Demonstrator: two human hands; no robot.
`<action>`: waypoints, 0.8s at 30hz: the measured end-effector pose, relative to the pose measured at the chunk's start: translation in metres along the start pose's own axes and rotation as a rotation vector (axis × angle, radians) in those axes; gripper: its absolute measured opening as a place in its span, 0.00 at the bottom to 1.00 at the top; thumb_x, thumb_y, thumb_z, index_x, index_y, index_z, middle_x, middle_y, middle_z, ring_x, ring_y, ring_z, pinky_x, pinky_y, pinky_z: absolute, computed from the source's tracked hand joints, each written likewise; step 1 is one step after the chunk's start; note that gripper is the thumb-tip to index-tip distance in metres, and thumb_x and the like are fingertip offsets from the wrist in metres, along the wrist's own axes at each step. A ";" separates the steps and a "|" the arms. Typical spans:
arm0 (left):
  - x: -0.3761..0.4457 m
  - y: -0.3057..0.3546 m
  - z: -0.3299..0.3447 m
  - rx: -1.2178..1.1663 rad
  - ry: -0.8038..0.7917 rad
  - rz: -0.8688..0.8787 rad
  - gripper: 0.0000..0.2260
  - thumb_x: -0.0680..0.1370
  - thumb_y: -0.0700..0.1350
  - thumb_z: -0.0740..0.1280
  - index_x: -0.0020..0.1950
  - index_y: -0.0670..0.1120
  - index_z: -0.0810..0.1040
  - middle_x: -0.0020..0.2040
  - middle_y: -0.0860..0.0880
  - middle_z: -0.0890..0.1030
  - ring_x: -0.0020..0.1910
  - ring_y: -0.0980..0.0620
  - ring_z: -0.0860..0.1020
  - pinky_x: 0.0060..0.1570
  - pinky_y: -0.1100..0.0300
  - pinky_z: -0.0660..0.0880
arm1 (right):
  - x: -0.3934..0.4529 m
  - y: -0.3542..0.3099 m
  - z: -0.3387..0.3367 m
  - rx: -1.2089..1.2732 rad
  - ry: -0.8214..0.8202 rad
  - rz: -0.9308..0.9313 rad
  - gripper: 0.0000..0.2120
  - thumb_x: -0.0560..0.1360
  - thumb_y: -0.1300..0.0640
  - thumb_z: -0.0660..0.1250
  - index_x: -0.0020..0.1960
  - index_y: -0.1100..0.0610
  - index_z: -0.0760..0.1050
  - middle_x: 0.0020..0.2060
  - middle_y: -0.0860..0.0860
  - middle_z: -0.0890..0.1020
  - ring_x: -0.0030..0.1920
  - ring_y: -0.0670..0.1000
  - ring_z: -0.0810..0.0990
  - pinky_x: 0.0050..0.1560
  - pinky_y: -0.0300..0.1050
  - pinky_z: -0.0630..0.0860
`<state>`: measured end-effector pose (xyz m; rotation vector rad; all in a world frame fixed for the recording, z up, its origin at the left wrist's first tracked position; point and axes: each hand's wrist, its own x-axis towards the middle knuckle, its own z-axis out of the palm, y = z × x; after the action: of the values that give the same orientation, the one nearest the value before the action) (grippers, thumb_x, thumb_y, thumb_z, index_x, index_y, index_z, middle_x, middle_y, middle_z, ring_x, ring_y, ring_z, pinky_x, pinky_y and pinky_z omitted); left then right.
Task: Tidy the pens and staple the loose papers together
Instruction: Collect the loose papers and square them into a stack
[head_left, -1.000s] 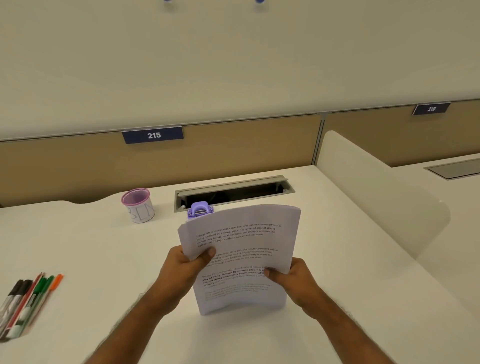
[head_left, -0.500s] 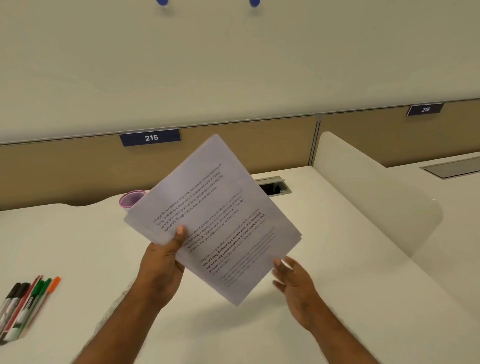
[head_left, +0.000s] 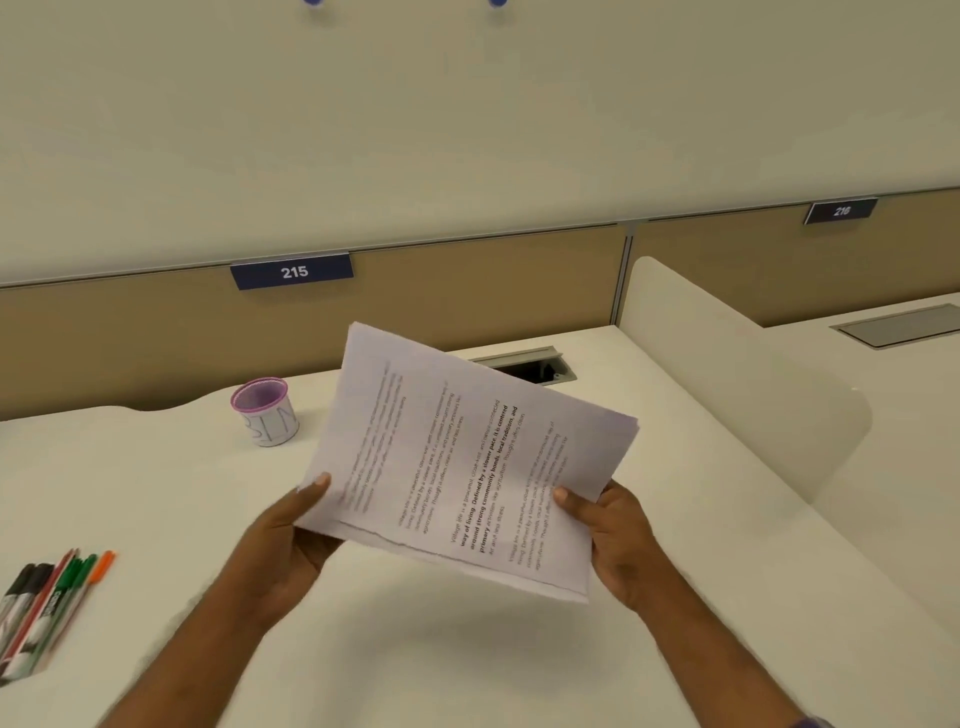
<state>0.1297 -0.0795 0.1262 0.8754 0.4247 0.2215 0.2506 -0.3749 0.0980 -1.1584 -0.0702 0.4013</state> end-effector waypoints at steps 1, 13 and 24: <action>0.000 0.009 -0.005 0.083 -0.034 0.000 0.17 0.79 0.43 0.63 0.66 0.41 0.78 0.60 0.43 0.83 0.52 0.48 0.85 0.48 0.54 0.83 | -0.001 -0.005 -0.004 -0.038 -0.027 0.014 0.17 0.70 0.64 0.70 0.58 0.63 0.77 0.54 0.61 0.84 0.54 0.63 0.83 0.49 0.53 0.82; 0.006 0.019 0.002 0.563 -0.088 0.129 0.37 0.55 0.61 0.82 0.59 0.44 0.82 0.52 0.37 0.84 0.47 0.41 0.84 0.45 0.48 0.81 | 0.001 -0.021 -0.009 -0.403 -0.127 -0.034 0.09 0.74 0.62 0.70 0.55 0.58 0.80 0.49 0.54 0.86 0.49 0.58 0.85 0.51 0.53 0.82; 0.001 -0.032 -0.003 0.552 -0.050 0.316 0.22 0.67 0.50 0.77 0.58 0.42 0.83 0.52 0.43 0.86 0.49 0.46 0.85 0.42 0.60 0.81 | -0.006 0.014 -0.012 -0.441 0.043 -0.153 0.10 0.71 0.63 0.74 0.50 0.51 0.81 0.46 0.50 0.87 0.46 0.51 0.86 0.44 0.43 0.83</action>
<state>0.1297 -0.0969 0.0991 1.4897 0.3003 0.3808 0.2441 -0.3829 0.0816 -1.5840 -0.2163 0.2292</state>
